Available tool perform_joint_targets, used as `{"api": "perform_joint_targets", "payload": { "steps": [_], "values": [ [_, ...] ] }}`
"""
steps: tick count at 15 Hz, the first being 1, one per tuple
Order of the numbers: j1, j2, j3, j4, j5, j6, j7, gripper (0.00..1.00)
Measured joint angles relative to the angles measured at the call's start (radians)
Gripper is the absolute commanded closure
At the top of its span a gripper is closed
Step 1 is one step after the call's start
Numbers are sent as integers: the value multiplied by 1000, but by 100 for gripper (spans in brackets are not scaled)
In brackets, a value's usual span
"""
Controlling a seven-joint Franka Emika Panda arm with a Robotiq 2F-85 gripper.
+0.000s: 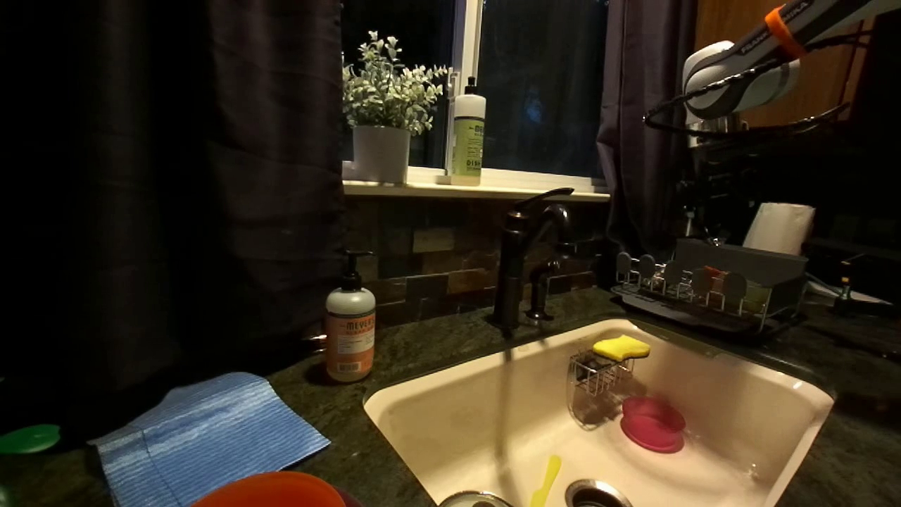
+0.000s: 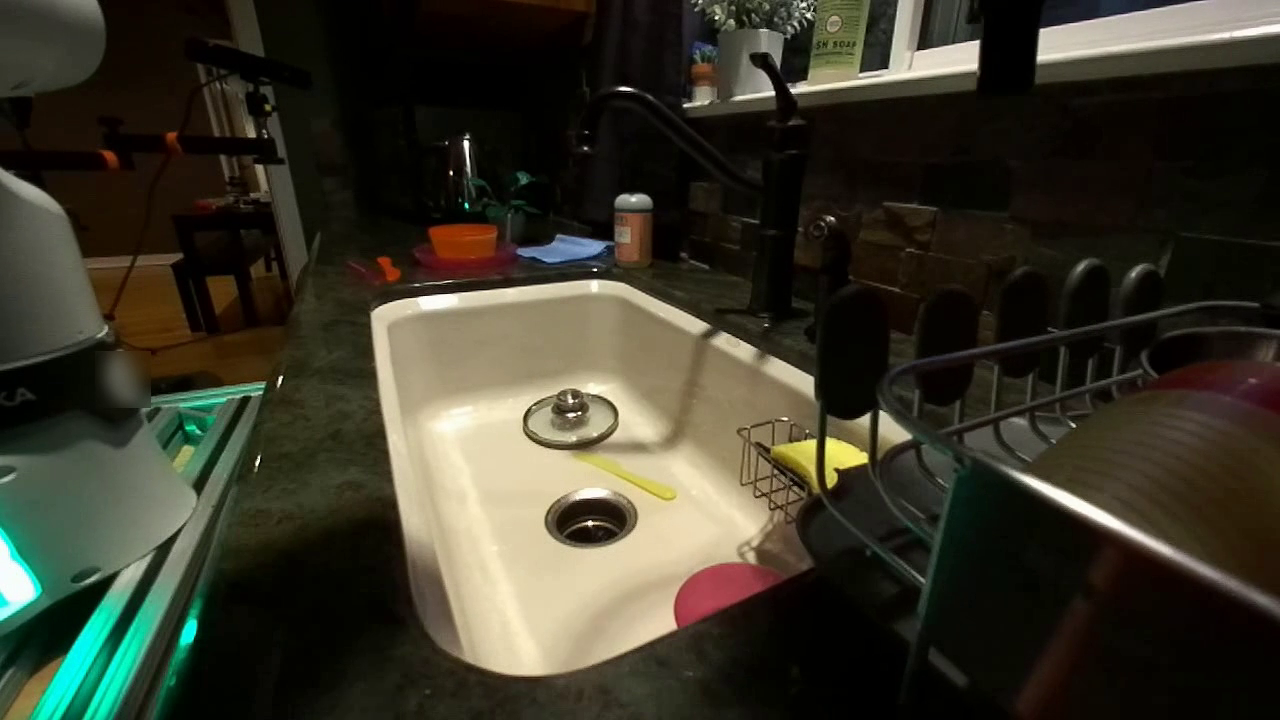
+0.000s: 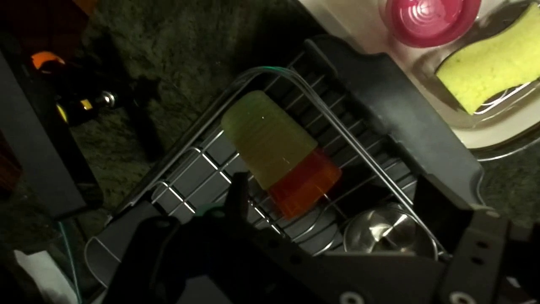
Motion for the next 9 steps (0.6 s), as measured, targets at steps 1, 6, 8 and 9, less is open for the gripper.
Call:
{"api": "perform_joint_targets", "payload": {
  "steps": [1,6,8,9],
  "values": [
    [0,28,-5,20,0,-15,4,0],
    [0,135,-50,116,4,-38,-21,0],
    [0,167,-69,151,4,-38,-40,0],
    [-1,182,-78,167,5,-38,-47,0]
  ]
}}
